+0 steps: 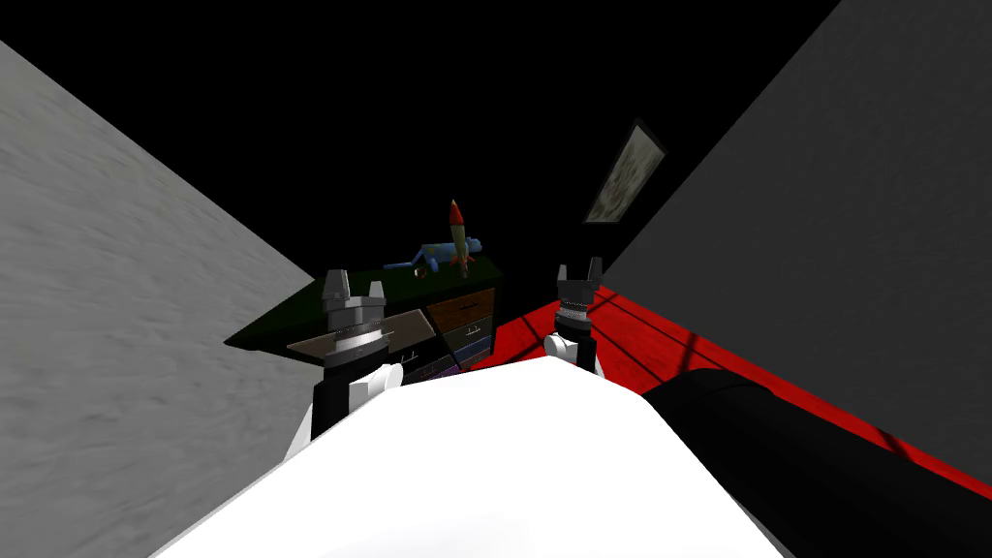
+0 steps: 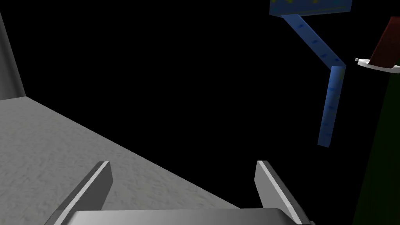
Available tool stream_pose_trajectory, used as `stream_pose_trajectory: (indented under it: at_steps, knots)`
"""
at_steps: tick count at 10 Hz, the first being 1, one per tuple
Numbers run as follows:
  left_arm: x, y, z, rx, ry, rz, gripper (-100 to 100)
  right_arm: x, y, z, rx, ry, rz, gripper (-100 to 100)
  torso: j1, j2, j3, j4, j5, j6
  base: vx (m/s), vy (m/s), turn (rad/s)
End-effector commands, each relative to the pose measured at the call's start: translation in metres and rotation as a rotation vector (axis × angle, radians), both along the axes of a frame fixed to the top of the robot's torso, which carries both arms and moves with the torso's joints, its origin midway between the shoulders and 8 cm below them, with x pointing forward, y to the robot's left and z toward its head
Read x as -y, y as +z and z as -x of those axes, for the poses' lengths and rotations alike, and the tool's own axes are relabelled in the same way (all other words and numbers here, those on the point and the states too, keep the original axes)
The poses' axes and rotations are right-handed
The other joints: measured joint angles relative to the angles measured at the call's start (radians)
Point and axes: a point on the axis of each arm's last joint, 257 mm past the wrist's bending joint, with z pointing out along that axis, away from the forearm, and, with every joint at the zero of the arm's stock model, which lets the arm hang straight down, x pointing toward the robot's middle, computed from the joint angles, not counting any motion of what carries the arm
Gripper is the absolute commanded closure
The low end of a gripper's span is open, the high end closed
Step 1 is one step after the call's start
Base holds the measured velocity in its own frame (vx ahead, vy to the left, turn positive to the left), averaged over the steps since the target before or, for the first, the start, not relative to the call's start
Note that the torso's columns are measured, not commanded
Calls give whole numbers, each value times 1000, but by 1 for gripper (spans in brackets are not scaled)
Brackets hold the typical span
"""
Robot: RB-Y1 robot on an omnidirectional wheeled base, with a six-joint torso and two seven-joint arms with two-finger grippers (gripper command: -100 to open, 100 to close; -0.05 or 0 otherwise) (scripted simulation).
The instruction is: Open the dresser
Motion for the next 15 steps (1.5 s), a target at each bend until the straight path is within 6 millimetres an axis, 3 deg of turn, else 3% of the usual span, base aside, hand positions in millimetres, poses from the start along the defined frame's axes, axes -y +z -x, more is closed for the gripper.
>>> stream_pose_trajectory:
  at_steps: [1,4,6,9,10,12,15]
  knots:
    - [0,0,0,0,0,0,0,0,0,0,0,0,0,0,0,40,-82,41,0,0,0,0,0]
    - [0,0,0,0,0,0,0,0,0,0,0,0,0,0,0,248,-497,248,0,0,3,3,2]
    - [2,15,5,41,-2,-9,0,0,0,0,0,0,0,0,3,391,-795,387,7,1,3,5,3]
    - [3,21,8,61,-4,-12,0,0,0,0,0,0,0,0,3,611,-1238,613,3,0,0,0,0]
    - [9,23,6,47,-25,-52,-100,0,0,0,1,0,0,0,4,685,-1385,685,5,0,-1,-31,-12]
    - [12,19,1,16,-35,-76,-100,0,0,0,0,0,0,0,2,730,-1473,731,2,1,-5,-44,12]
    - [13,11,-6,-38,-41,-96,-100,0,0,0,0,0,0,0,0,722,-1486,728,3,6,-15,-51,5]
